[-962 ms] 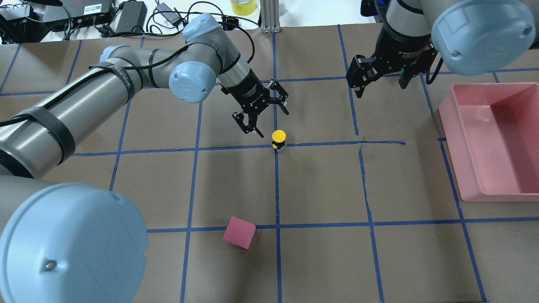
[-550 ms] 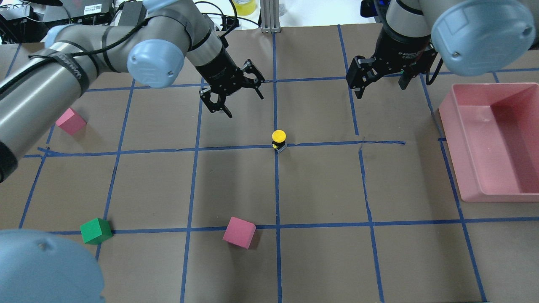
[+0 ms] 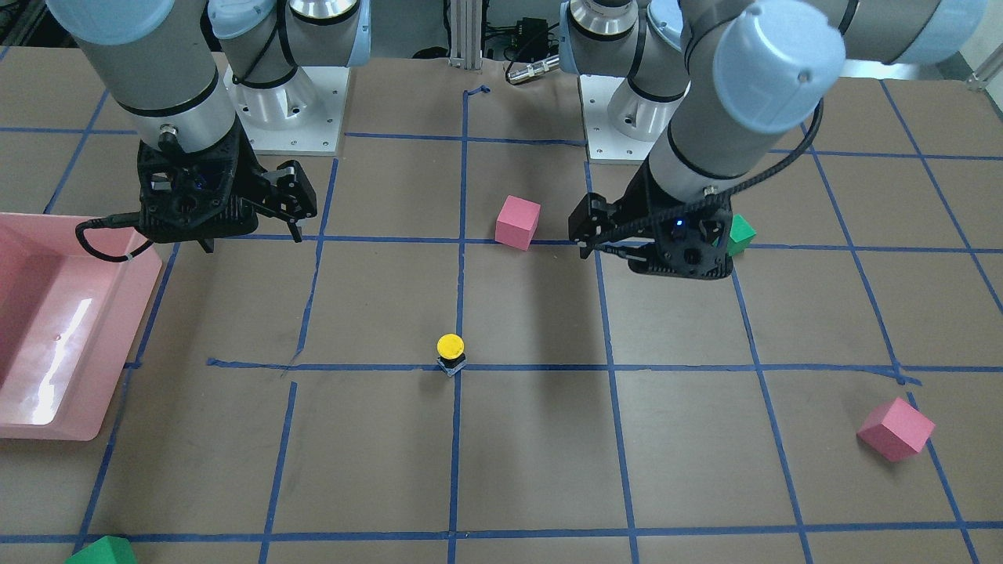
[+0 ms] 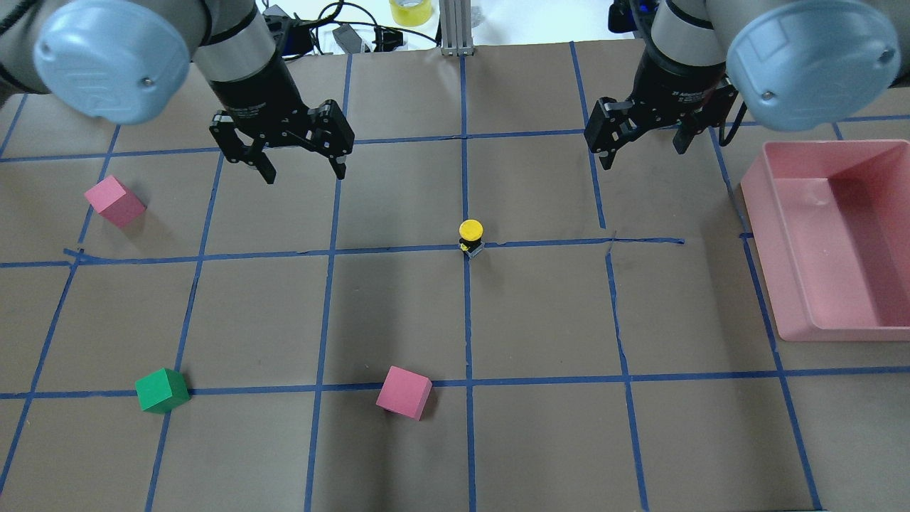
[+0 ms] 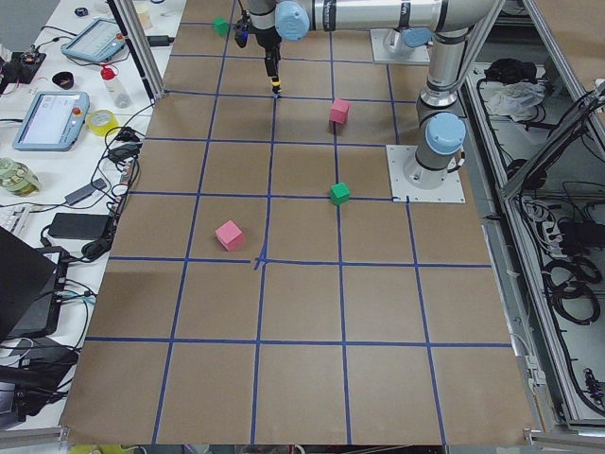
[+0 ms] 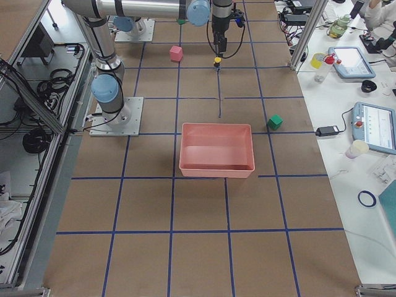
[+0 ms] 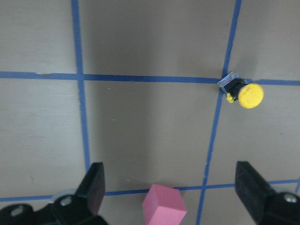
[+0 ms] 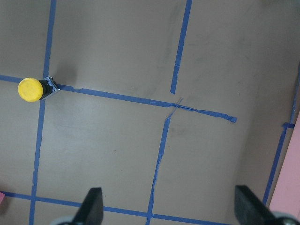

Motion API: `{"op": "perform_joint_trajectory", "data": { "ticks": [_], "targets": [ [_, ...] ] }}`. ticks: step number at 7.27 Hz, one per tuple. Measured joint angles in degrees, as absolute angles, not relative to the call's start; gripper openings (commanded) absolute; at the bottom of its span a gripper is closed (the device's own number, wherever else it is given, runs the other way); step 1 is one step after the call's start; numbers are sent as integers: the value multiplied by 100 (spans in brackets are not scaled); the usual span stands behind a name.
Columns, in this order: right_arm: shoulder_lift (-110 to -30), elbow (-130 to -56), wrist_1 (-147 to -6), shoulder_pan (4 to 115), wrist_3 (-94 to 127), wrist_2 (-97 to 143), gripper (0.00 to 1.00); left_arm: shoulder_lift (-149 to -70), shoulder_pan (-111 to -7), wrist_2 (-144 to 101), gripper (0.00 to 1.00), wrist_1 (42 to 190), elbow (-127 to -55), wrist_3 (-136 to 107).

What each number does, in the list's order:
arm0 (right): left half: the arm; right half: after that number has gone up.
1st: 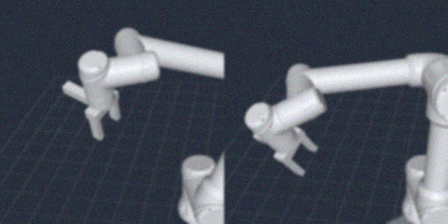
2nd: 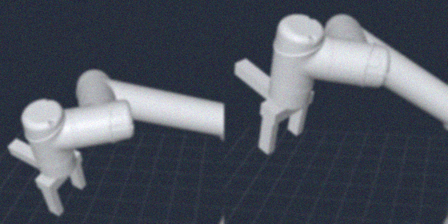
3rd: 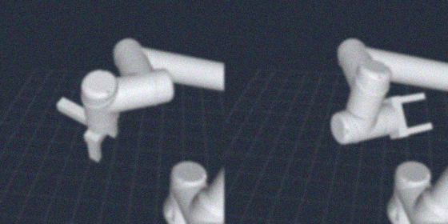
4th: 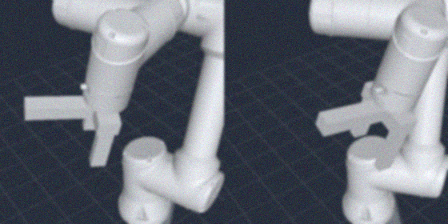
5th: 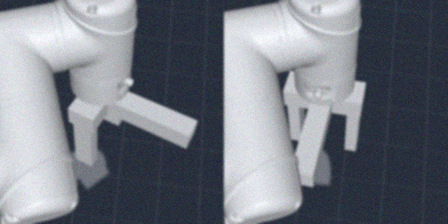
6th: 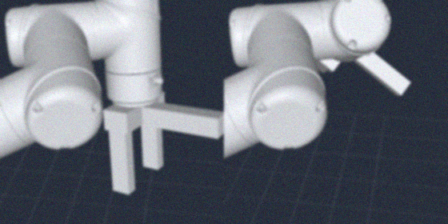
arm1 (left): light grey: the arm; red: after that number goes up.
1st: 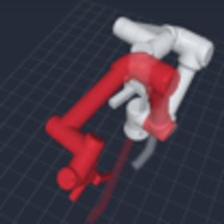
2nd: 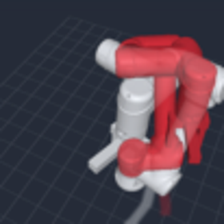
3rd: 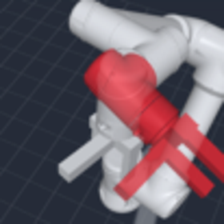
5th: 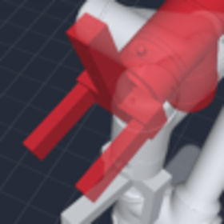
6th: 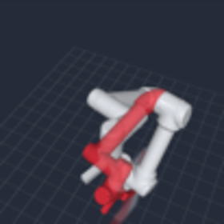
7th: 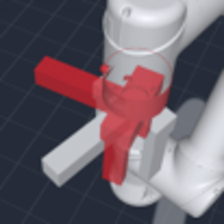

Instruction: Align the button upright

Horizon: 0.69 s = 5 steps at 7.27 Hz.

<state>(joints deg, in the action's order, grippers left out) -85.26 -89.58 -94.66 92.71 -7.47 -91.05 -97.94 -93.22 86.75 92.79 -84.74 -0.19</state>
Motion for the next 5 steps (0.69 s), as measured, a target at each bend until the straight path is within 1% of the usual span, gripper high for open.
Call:
{"op": "perform_joint_trajectory", "data": {
  "ticks": [3, 5],
  "targets": [
    [-8529, -8987, -9466, 9268, -744, -9111, 100, -9052, -9308, 8830, 100, 9390, -8627, 803],
    [-8530, -8991, -9466, 9271, -743, -9114, 100, -8879, -9312, 8833, 100, 9303, -8720, 979]
  ]
}}
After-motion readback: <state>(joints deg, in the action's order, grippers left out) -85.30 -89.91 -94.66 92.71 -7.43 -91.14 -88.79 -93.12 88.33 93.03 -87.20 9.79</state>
